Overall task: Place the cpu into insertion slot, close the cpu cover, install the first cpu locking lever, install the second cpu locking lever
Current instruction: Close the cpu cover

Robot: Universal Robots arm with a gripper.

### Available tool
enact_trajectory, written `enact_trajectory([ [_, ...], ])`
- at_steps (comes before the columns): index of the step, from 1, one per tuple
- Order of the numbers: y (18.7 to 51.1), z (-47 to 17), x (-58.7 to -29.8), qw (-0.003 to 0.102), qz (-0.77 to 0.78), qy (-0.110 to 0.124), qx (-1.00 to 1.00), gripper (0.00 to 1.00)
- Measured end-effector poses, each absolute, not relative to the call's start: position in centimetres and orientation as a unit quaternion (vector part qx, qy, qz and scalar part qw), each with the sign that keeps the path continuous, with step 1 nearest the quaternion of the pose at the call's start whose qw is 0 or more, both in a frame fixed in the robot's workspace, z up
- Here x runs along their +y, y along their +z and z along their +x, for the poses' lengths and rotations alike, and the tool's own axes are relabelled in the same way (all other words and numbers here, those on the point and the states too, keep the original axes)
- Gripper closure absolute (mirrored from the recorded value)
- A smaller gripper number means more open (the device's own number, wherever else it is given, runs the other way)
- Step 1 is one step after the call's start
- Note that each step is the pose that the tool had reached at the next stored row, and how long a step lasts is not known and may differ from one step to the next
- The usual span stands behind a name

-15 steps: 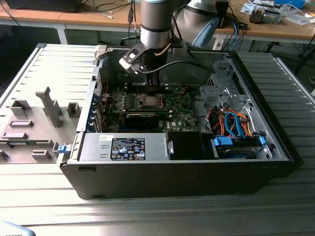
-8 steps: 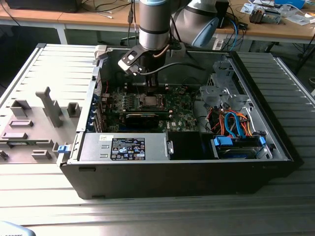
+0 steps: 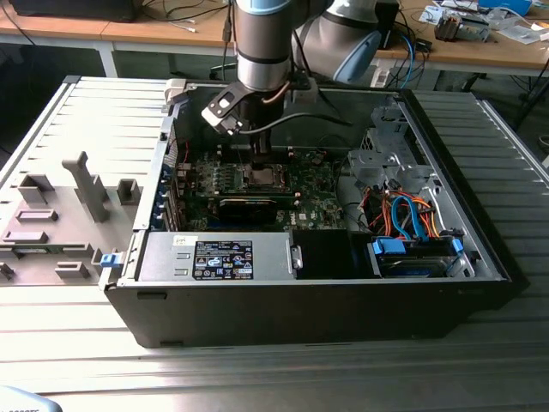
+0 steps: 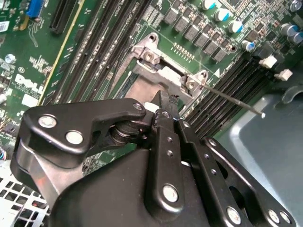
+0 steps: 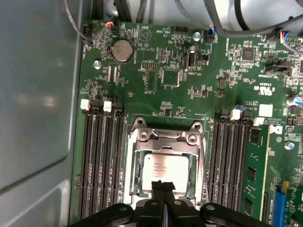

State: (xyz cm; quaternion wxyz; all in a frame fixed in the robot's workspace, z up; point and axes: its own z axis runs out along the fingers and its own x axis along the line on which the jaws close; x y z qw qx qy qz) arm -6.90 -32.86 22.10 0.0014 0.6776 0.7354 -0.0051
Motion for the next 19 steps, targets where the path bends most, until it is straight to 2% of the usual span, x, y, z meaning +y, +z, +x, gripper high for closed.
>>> enact_trajectory([
  [9, 20.4, -7.6, -32.9, 0.001, 0.678, -0.005, 0.735, 0.89],
  [15, 20.5, -6.3, -32.8, 0.0, 0.678, -0.005, 0.735, 0.89],
  [19, 21.8, -6.0, -32.9, -0.001, 0.677, -0.008, 0.735, 0.89],
])
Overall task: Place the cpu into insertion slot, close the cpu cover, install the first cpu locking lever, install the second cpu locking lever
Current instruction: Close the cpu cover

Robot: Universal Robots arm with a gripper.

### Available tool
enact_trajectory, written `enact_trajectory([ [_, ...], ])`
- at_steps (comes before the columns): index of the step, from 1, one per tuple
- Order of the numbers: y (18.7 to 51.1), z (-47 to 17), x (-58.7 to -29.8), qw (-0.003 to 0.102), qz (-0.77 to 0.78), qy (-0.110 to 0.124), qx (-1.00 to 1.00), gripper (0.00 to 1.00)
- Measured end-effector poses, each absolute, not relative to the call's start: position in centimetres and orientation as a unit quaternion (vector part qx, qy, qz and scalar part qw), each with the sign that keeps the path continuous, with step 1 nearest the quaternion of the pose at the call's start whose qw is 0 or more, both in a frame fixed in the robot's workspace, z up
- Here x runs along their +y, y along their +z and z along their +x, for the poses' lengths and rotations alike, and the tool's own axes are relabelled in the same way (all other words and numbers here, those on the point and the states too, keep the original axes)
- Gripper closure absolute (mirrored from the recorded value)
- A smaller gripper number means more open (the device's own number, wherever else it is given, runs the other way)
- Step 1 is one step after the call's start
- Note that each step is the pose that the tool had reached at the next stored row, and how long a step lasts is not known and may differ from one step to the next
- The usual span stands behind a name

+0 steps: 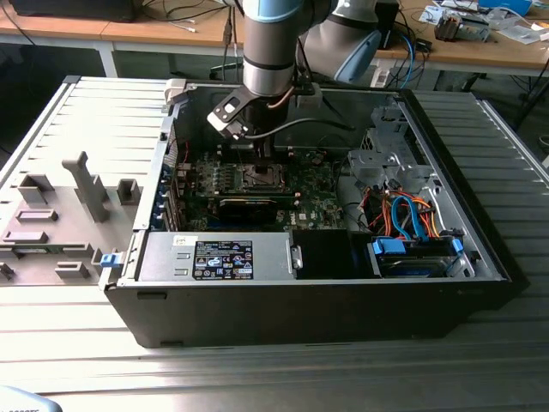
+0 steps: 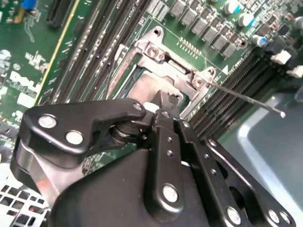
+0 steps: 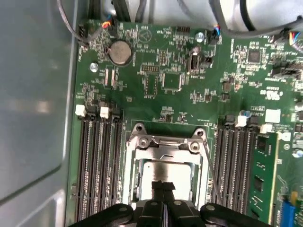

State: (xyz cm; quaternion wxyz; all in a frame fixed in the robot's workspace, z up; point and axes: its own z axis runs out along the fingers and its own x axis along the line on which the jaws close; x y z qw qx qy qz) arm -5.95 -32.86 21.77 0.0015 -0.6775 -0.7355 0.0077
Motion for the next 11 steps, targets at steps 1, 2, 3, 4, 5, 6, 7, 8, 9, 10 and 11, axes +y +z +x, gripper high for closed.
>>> enact_trajectory([
  [1, 22.0, -5.9, -32.9, 0.002, -0.678, 0.008, -0.735, 0.89],
  [2, 22.6, -5.9, -32.9, 0.002, -0.678, 0.008, -0.735, 0.89],
  [3, 22.9, -5.9, -32.9, 0.002, -0.678, 0.008, -0.735, 0.89],
  [4, 23.1, -5.9, -32.9, 0.002, -0.678, 0.008, -0.735, 0.89],
  [5, 23.3, -5.9, -32.9, 0.002, -0.678, 0.008, -0.735, 0.89],
  [6, 23.4, -5.9, -32.9, 0.002, -0.678, 0.008, -0.735, 0.89],
  [7, 23.6, -5.8, -32.9, 0.002, -0.678, 0.008, -0.735, 0.89],
  [8, 23.8, -5.8, -32.9, 0.002, -0.678, 0.008, -0.735, 0.89],
  [9, 23.9, -5.8, -32.9, 0.002, -0.678, 0.008, -0.735, 0.89],
  [10, 24.7, -5.8, -32.9, 0.002, -0.678, 0.008, -0.735, 0.89],
  [11, 25.6, -5.8, -32.9, 0.002, -0.678, 0.008, -0.735, 0.89],
])
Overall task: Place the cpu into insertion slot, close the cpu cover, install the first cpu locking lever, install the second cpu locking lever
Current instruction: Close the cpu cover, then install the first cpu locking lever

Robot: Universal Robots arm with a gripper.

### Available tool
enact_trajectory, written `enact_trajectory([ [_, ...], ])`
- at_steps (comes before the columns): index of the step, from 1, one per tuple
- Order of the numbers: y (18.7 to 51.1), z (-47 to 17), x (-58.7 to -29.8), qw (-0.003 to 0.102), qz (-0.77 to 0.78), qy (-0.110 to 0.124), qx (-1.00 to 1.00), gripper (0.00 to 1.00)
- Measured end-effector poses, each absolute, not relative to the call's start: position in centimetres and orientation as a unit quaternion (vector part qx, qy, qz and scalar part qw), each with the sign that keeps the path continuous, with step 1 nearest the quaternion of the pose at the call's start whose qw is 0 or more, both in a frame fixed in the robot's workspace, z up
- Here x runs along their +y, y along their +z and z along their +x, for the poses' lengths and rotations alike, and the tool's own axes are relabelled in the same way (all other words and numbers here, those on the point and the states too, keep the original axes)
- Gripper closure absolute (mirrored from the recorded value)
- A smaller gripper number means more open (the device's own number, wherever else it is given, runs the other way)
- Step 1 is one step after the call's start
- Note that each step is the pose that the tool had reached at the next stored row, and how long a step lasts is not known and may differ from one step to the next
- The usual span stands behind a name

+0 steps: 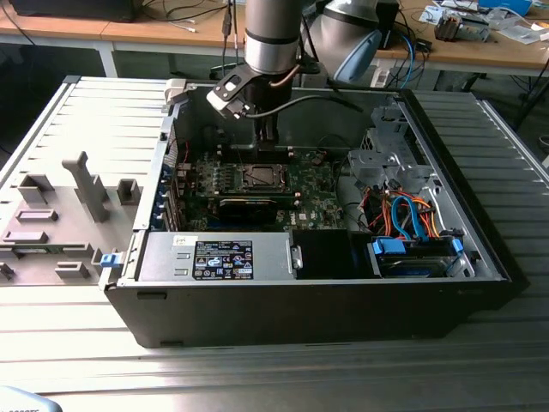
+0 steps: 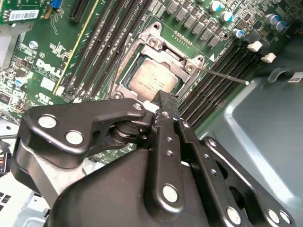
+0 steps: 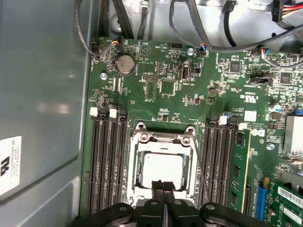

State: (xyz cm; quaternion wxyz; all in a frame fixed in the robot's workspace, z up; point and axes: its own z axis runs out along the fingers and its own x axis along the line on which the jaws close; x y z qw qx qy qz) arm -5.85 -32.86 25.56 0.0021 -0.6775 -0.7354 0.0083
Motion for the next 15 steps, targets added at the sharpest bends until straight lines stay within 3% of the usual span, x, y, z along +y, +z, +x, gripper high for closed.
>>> enact_trajectory([
  [15, 26.48, -5.84, -32.86, 0.002, -0.678, 0.008, -0.735, 0.89],
])
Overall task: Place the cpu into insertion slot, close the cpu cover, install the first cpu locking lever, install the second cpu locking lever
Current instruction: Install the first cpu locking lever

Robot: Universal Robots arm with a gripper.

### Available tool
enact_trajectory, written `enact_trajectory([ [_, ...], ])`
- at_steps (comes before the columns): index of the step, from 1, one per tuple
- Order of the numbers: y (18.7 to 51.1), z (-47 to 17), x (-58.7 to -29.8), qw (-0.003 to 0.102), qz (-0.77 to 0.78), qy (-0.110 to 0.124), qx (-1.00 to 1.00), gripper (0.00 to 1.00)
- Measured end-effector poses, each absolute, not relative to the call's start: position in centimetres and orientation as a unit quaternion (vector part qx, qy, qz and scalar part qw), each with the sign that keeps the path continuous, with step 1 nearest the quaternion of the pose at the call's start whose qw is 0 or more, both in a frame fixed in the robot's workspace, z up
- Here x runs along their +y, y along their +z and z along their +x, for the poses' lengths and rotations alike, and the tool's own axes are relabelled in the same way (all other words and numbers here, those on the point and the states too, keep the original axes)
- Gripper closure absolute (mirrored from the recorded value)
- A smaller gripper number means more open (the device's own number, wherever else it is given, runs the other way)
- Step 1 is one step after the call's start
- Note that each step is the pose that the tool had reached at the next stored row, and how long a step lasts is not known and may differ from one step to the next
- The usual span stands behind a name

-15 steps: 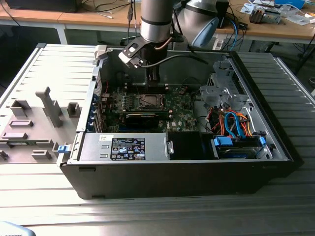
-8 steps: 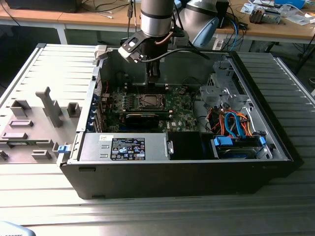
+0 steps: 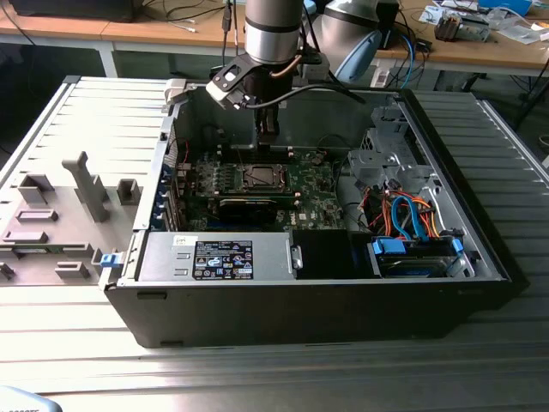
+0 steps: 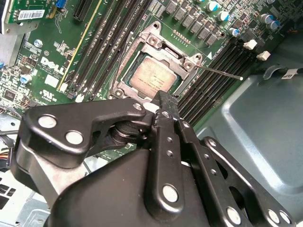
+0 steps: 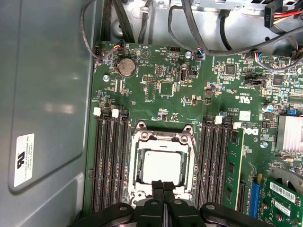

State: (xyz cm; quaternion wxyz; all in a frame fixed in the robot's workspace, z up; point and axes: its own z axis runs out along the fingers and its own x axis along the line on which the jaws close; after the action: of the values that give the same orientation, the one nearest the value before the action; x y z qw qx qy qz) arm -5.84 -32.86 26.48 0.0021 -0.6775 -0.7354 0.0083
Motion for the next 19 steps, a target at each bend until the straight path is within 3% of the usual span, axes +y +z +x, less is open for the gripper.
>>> enact_trajectory([
  [19, 26.48, -5.85, -32.86, 0.002, -0.627, 0.008, -0.779, 0.89],
])
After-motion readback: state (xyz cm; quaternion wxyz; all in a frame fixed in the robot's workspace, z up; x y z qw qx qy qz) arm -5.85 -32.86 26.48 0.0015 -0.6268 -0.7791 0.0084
